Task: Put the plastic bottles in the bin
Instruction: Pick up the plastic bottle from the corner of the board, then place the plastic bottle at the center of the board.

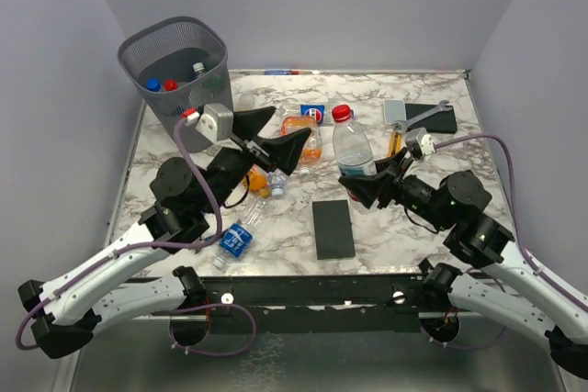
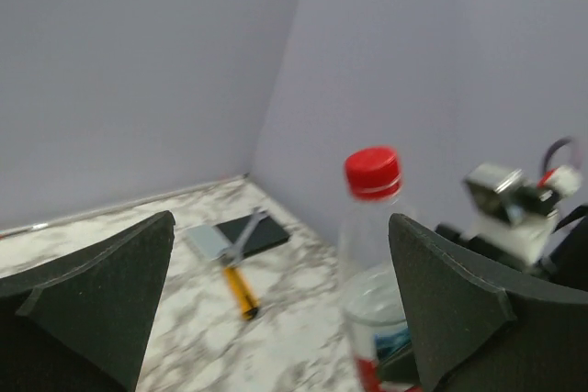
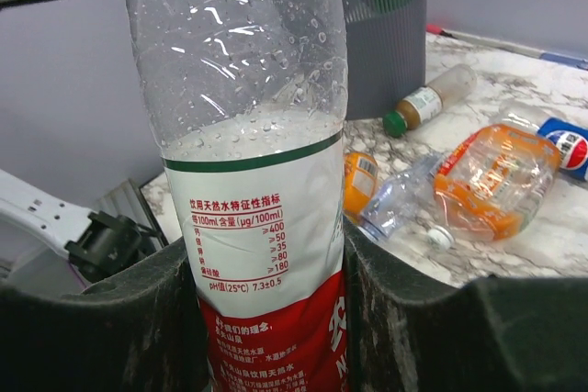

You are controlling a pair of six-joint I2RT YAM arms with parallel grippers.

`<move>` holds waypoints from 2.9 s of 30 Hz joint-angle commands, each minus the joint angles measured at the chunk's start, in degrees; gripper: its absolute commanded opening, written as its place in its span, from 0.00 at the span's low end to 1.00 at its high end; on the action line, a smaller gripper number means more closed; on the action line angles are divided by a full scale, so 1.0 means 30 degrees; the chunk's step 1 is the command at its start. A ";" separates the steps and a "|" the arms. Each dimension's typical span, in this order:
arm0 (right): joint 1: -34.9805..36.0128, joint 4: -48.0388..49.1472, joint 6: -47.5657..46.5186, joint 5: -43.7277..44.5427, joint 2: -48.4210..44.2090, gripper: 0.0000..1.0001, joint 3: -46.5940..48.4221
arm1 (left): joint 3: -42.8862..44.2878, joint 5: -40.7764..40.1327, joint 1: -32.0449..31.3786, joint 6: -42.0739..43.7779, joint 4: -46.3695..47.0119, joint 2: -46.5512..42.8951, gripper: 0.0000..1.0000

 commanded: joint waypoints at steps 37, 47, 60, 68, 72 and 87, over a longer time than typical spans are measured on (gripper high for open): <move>0.0036 -0.2557 0.2043 -0.2446 0.0879 1.00 0.4112 | 1.2493 -0.5484 0.0665 0.2696 -0.4419 0.6944 0.00; 0.0036 -0.2712 0.3173 0.0825 -0.2808 1.00 0.1537 | 1.4575 -1.0125 0.6998 0.9803 0.3500 1.0258 0.00; 0.0036 -0.3514 0.5525 0.1670 -0.5573 1.00 -0.2193 | 1.4843 -1.0042 1.3262 0.9875 1.4037 1.6803 0.00; 0.0035 -0.4906 0.4775 0.3453 -0.5945 1.00 -0.2162 | 1.4386 -0.9709 1.4976 0.9079 1.4352 1.9145 0.00; 0.0036 -0.4551 0.4735 0.3789 -0.5953 1.00 -0.2589 | 1.4865 -0.9169 1.5565 0.8323 1.3307 2.0224 0.00; 0.0040 -0.4535 0.5090 0.4224 -0.5807 1.00 -0.2825 | 1.5709 -0.8748 1.5886 0.4719 1.1192 2.2346 0.97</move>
